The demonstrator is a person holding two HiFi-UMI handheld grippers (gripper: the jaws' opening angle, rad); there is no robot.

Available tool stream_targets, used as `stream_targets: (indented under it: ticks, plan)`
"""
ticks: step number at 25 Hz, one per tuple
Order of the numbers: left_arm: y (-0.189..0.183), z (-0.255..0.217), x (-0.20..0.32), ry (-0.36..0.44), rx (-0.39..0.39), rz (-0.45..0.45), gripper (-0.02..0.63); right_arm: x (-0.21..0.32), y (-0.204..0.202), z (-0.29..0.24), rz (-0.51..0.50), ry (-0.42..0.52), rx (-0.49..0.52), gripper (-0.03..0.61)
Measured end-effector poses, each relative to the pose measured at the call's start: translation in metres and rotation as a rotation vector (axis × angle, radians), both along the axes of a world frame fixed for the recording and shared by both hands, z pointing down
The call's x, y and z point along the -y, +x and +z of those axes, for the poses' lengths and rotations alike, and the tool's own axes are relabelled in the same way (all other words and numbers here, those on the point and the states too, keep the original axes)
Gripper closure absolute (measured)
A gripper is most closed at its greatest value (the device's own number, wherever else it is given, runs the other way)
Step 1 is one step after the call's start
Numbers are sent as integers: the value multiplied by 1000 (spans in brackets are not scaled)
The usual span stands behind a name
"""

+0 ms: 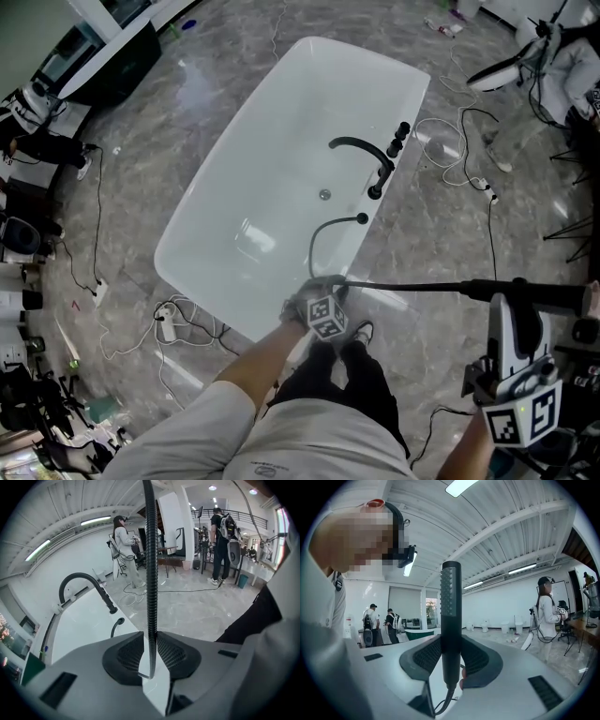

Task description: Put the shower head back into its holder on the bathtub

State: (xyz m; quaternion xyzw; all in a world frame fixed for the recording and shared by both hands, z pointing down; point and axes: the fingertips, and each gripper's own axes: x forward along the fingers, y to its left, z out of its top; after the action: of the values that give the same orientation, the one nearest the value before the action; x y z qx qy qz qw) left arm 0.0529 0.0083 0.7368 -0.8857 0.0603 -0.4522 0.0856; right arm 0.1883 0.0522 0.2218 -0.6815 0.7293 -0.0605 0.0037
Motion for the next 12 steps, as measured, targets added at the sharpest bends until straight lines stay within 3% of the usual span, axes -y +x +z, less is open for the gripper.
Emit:
stream_targets:
  ticks: [12]
  plan:
    - [13,15,-2,-5,26,18,531,-11,10,-7,10,6,16,448]
